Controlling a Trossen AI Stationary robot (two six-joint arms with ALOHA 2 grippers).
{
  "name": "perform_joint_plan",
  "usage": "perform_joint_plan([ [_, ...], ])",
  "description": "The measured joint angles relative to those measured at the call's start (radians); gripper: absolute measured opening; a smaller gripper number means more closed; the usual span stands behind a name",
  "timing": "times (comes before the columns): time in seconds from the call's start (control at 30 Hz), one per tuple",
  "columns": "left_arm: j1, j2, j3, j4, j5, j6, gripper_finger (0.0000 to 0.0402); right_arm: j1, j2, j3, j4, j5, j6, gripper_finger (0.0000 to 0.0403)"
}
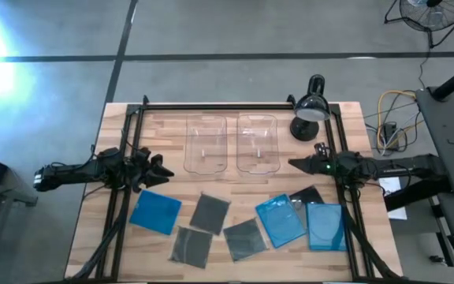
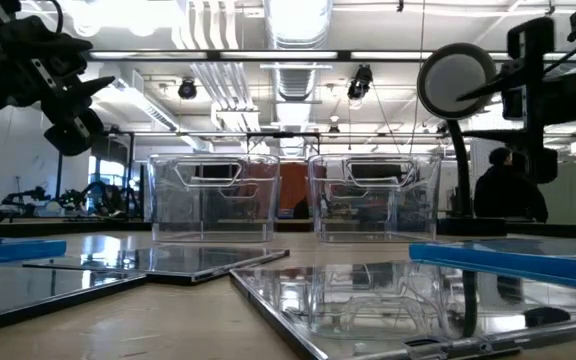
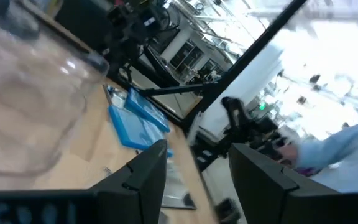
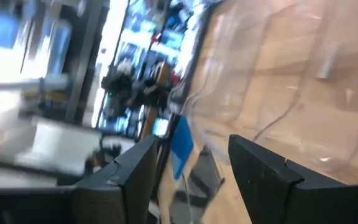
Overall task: Pick & place jewel cases by type
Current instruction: Put the black CD case into the right transparent bin
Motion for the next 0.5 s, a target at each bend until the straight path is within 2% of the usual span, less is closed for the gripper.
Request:
perform_joint_plan([
  [0.1, 0.001, 0.000, 0.000, 0.000, -0.024, 0.150, 0.0155, 0.000, 0.053, -0.001, 0.060, -0.015, 0.092, 0.0194],
  [0.2, 0.001, 0.000, 0.000, 0.005, -0.082, 0.177, 0.0155, 0.001, 0.110, 0.006, 0.098, -0.099, 0.208, 0.0194],
  [0.37, 0.001, 0.001, 0.000, 0.052, -0.134, 0.045, 0.0155, 0.027, 0.265, 0.100, 0.051, -0.202, 0.280, 0.0194],
  [0.5, 0.001, 0.002, 0.000, 0.111, -0.204, -0.113, 0.0155, 0.062, 0.430, 0.249, -0.150, -0.287, 0.256, 0.0194],
])
